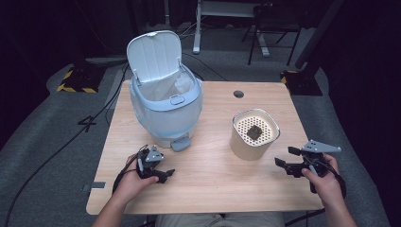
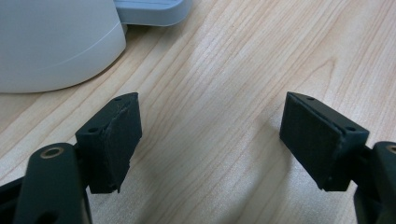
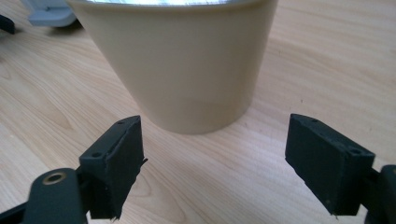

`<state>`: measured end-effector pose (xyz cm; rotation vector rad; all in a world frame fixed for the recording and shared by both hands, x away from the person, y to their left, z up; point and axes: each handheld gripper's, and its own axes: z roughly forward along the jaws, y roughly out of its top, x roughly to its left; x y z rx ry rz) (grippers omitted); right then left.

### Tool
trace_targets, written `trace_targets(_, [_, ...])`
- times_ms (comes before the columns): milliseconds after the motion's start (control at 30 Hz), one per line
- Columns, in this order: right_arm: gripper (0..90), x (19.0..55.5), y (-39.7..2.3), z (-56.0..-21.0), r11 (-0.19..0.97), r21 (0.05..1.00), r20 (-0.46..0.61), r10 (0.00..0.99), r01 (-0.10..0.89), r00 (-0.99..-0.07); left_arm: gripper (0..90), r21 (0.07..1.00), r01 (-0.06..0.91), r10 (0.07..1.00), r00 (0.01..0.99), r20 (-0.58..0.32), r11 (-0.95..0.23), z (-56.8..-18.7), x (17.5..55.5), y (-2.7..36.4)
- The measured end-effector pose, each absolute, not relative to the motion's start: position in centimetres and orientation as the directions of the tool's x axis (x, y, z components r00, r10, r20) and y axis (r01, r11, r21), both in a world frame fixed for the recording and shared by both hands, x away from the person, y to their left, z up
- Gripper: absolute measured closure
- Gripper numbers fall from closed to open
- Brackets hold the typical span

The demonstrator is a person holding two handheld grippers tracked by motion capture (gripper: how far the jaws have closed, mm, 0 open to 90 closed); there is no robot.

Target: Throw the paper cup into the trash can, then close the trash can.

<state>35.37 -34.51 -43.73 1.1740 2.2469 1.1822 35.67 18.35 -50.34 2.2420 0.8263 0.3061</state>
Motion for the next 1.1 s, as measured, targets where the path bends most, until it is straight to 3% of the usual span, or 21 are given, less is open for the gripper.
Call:
trace_targets(367, [19.2,35.6,-34.9,-46.6,0.348,0.760,0.049,0.811,0.549,-0.583,27.3,0.707,0.521,0.679,0.730,-0.079,-0.478,-49.5,35.7,18.7])
trace_targets(667, [19.0,36.2,-35.0,-48.9,0.346,0.737,0.053,0.827,0.581,-0.560,28.3,0.757,0.475,0.677,0.733,-0.060,-0.448,-45.8,35.0,20.1])
trace_targets(1100, [18.7,36.2,-36.0,-49.5,0.318,0.738,0.052,0.852,0.595,-0.521,30.3,0.823,0.418,0.669,0.740,-0.064,-0.384,-39.8,34.6,22.3])
